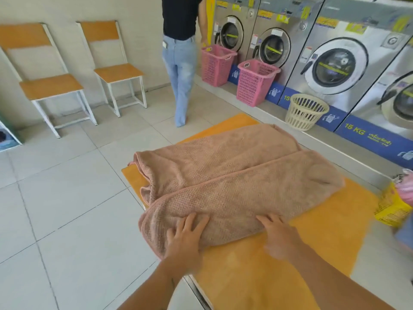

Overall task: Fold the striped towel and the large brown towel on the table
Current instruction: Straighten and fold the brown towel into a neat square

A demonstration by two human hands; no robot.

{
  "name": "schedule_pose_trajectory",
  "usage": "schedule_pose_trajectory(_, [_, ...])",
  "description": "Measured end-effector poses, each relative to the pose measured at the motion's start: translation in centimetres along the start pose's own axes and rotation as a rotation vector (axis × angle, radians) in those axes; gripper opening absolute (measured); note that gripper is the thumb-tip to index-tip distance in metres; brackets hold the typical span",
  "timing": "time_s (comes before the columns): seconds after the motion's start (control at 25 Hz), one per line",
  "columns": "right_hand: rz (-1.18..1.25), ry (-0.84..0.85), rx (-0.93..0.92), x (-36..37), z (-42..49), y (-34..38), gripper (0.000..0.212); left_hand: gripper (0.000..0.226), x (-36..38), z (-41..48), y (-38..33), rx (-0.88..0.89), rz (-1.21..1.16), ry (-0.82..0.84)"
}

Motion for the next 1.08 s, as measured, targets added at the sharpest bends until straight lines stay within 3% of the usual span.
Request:
schedule_pose_trajectory(0.2, [0.055,0.102,0.127,-0.2,-0.6,-2.2,0.081,0.085,-1.9,0.4,5.7,-0.064,-0.030,-0.211])
schedule_pose_trajectory(0.36, [0.027,0.117,0.151,-1.6,1.2,-2.2,0.078,0.064,-3.2,-0.4,9.0,-0.031,0.227,-0.298])
schedule_pose_trajectory(0.56, [0.021,0.174,0.100,-1.4,1.4,-3.1,0.081,0.065,-3.0,-3.0,7.3,-0.313,0.455,-0.037])
schedule_pose_trajectory(0.64, [0.015,0.179,0.091,-1.3,0.8,-4.0,0.083,0.075,-2.8,-3.8,5.6,-0.406,0.417,0.101])
schedule_pose_trajectory(0.8, [0.097,0.161,0.060,-2.1,0.1,-5.1,0.074,0.090,-3.7,-4.3,2.8,-0.424,0.150,0.281])
schedule_pose_trajectory(0.96, [0.295,0.044,-0.065,-5.3,0.8,-3.3,0.058,0.068,-7.1,-2.0,0.1,-0.329,-0.056,0.074])
schedule_pose_trajectory(1.08, [0.324,-0.028,-0.159,-8.0,2.0,-0.9,0.068,0.063,-9.5,0.8,-1.3,-0.295,-0.175,-0.030])
Point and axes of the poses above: each hand's wrist, its own z-axis towards the middle knuckle, its own x-axis out of the palm, y = z × x, the point moved 1 cm from there along z, towards the middle knuckle, and after that the axes turned 4 degrees about -x, right-handed, at the moved point
